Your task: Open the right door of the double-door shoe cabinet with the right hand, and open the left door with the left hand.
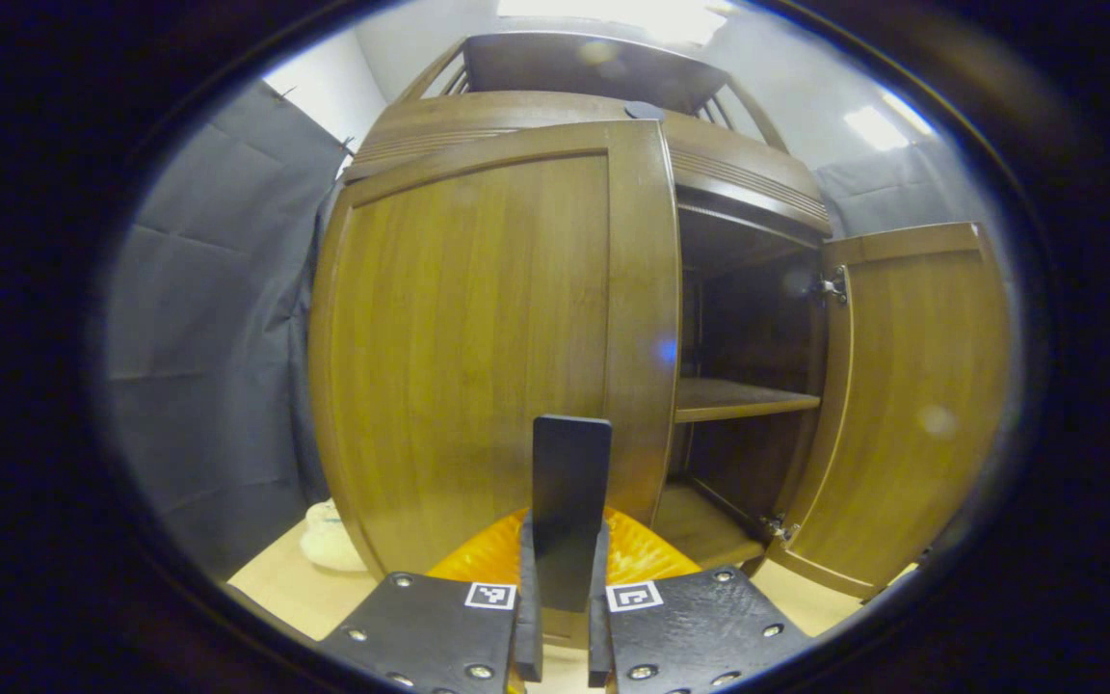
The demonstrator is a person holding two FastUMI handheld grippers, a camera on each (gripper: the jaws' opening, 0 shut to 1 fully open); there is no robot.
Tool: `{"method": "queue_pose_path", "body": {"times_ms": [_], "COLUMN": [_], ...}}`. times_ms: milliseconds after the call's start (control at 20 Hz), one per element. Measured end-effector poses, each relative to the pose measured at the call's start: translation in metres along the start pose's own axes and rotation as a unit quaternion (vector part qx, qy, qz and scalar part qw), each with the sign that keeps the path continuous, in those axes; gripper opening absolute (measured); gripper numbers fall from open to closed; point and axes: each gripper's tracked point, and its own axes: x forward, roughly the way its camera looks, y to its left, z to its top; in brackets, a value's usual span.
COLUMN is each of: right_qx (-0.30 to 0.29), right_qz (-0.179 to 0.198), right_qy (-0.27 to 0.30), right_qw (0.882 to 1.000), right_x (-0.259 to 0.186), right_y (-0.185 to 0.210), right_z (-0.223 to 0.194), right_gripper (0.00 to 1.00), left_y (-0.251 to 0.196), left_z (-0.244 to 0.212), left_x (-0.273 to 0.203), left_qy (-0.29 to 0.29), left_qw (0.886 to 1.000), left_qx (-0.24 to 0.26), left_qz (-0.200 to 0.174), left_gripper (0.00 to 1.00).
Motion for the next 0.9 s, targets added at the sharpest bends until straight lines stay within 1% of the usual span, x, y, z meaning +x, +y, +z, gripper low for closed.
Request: {"method": "queue_pose_path", "body": {"times_ms": [150, 450, 500, 600, 650, 700, 750, 800, 850, 900], "right_qx": [-0.001, -0.003, -0.003, -0.003, -0.004, -0.005, -0.006, -0.007, -0.008, -0.008], "right_qz": [0.010, 0.025, 0.027, 0.033, 0.036, 0.039, 0.043, 0.047, 0.050, 0.054], "right_qy": [-0.003, -0.003, -0.002, -0.002, -0.002, -0.004, -0.005, -0.006, -0.006, -0.007], "right_qw": [1.000, 1.000, 1.000, 0.999, 0.999, 0.999, 0.999, 0.999, 0.999, 0.998], "right_x": [-0.002, -0.008, -0.009, -0.012, -0.014, -0.015, -0.017, -0.019, -0.020, -0.019], "right_y": [0.006, 0.020, 0.023, 0.029, 0.033, 0.036, 0.040, 0.045, 0.048, 0.052], "right_z": [0.003, 0.001, 0.001, 0.000, 0.001, 0.001, 0.002, 0.001, 0.001, 0.002], "right_gripper": [0.95, 0.95, 0.95, 0.95, 0.95, 0.95, 0.95, 0.95, 0.95, 0.95], "left_y": [-0.002, 0.001, 0.002, 0.003, 0.003, 0.004, 0.003, 0.003, 0.001, -0.002], "left_z": [0.006, 0.004, 0.004, 0.005, 0.006, 0.004, 0.005, 0.007, 0.009, 0.013], "left_x": [0.001, 0.001, 0.001, 0.001, 0.002, 0.002, 0.004, 0.006, 0.008, 0.007], "left_qy": [-0.001, -0.001, -0.001, -0.002, -0.001, -0.001, 0.000, 0.001, 0.003, 0.003], "left_qw": [1.000, 1.000, 1.000, 1.000, 1.000, 1.000, 1.000, 1.000, 0.999, 0.999], "left_qx": [0.001, -0.003, -0.004, -0.006, -0.007, -0.008, -0.008, -0.008, -0.007, -0.006], "left_qz": [0.004, 0.015, 0.017, 0.021, 0.024, 0.026, 0.029, 0.030, 0.031, 0.033], "left_gripper": [0.24, 0.24, 0.19, 0.19, 0.14, 0.18, 0.18, 0.23, 0.23, 0.18]}}
